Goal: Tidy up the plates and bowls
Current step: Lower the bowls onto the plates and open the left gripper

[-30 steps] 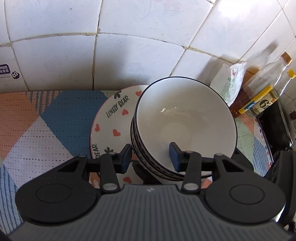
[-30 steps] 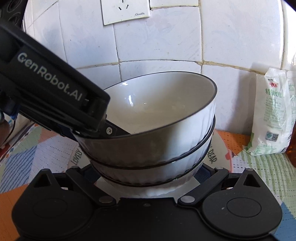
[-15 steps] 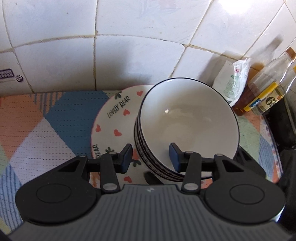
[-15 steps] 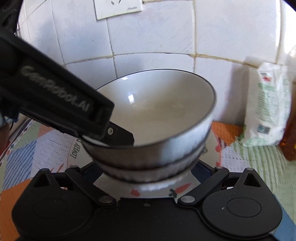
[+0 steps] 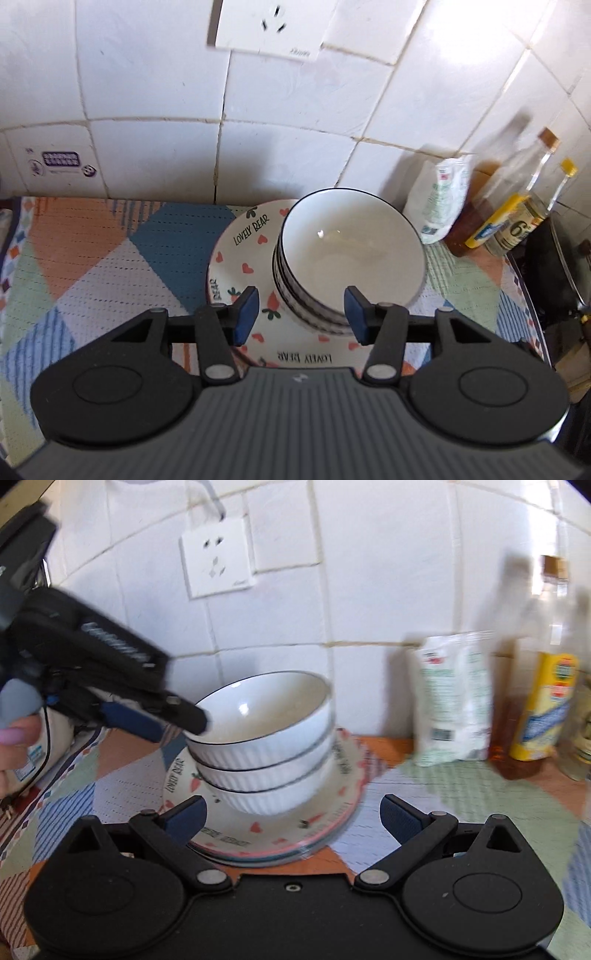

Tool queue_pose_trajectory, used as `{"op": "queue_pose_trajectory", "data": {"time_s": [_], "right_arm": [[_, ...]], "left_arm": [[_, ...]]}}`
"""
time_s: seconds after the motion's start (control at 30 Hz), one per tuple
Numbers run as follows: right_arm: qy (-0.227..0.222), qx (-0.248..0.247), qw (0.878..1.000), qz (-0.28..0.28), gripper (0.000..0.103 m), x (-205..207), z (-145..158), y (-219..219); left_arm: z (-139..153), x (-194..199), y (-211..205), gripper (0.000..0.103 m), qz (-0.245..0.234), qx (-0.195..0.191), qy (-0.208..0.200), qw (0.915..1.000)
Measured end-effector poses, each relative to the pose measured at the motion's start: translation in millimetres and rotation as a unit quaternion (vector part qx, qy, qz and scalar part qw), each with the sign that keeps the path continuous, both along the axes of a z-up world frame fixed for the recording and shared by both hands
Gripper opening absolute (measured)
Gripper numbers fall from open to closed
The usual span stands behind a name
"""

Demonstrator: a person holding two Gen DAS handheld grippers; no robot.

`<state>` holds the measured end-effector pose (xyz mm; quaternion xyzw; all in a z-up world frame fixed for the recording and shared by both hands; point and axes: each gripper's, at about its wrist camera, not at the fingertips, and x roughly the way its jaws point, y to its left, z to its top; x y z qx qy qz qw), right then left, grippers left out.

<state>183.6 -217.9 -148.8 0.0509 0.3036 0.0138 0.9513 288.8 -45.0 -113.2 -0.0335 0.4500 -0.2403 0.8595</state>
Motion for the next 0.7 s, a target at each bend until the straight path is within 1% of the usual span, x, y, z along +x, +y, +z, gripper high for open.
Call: {"op": "queue_pose_trajectory", "data": {"time_s": [0.1,0.17,0.3,0.37,0.47,0.6,0.7], "right_arm": [[0.005,0.013,1.0,-0.018,0.102,-17.5,8.3,-9.9],[0.004,0.01,0.999,-0.035,0.102,-26.1,10.5,-13.0],[0.004,0.011,0.999,-0.051,0.102,-48.4,20.0,-12.3],[0.008,0.012,0.998,-0.063,0.102,-61.1,27.4,-15.0],[0.015,0.017,0.997,-0.078,0.102,-80.9,37.7,-20.1],[0.015,0.002,0.997,-0.082,0.102,-105.0,50.3,-22.5],[0.01,0.001,0.996,-0.089,0.102,-123.0,61.4,-22.9]], "left_arm": [[10.6,-20.8,5.8,0.05,0.011,-0.001,-0.013,0.9999],[16.9,-34.1,10.4,0.05,0.017,-0.007,-0.015,0.9997],[30.0,-63.0,16.7,0.053,0.022,0.007,-0.029,0.9993],[34.6,-78.0,20.8,0.053,0.007,0.006,-0.034,0.9994],[42.5,-101.1,28.2,0.053,0.003,0.015,-0.048,0.9987],[53.4,-130.4,36.3,0.054,-0.004,0.014,-0.046,0.9988],[57.4,-152.8,36.0,0.055,-0.011,0.028,-0.043,0.9986]]}}
